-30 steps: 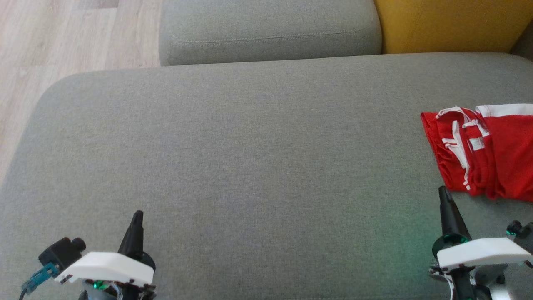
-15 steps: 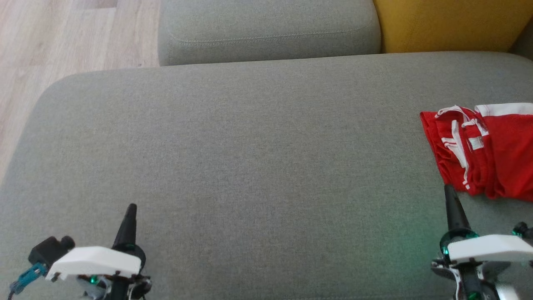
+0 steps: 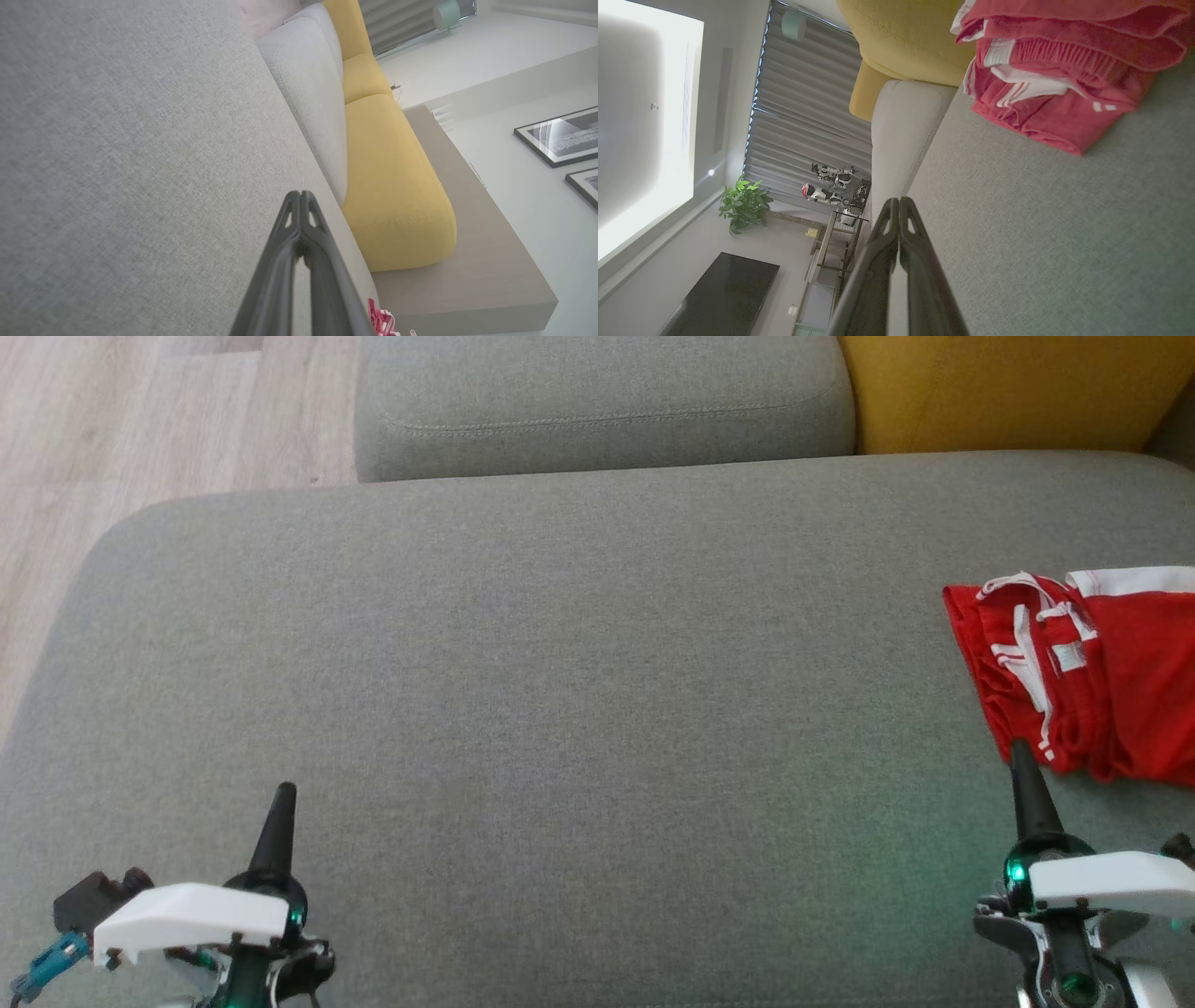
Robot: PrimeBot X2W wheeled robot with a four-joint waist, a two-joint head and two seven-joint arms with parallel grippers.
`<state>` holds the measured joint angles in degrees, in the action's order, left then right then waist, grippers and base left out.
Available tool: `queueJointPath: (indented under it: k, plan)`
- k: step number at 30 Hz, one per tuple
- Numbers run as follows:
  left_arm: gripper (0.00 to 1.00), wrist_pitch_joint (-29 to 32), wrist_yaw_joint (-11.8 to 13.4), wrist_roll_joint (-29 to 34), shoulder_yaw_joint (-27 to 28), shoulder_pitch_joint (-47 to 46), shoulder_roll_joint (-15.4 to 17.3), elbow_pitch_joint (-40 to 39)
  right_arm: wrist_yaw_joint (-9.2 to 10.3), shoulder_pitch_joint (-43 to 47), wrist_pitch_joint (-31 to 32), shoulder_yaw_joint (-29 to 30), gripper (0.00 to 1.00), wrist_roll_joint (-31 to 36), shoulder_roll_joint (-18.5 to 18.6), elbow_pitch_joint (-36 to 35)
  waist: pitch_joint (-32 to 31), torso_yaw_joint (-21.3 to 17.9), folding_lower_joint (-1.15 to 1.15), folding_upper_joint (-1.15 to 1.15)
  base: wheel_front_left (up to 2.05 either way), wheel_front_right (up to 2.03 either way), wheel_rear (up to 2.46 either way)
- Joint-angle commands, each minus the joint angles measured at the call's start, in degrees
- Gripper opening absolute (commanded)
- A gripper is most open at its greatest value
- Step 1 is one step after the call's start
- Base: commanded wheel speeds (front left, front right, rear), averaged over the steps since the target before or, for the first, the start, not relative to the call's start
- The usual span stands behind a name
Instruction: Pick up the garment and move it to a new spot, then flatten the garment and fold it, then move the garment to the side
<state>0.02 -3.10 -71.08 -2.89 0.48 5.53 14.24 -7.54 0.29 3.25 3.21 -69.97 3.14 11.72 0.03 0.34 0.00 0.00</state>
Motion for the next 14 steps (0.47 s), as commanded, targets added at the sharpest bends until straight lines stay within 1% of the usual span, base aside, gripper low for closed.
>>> queueJointPath:
  k: [1, 14]
  plan:
    - [0.00, 0.4, -0.6, -1.5, 2.0, -3.8, 0.4, -1.6, 0.04, -3.1, 0.2, -0.5, 0.00, -1.7, 1.2, -1.5, 0.0, 0.0, 0.00, 0.00, 0.00, 0.00, 0.00]
    - [0.00, 2.3, -2.0, -8.9, 4.3, -4.8, -0.4, -1.1, 0.04, -4.2, 0.7, 0.1, 0.00, -9.7, 1.2, -0.2, 0.1, -0.1, 0.00, 0.00, 0.00, 0.00, 0.00]
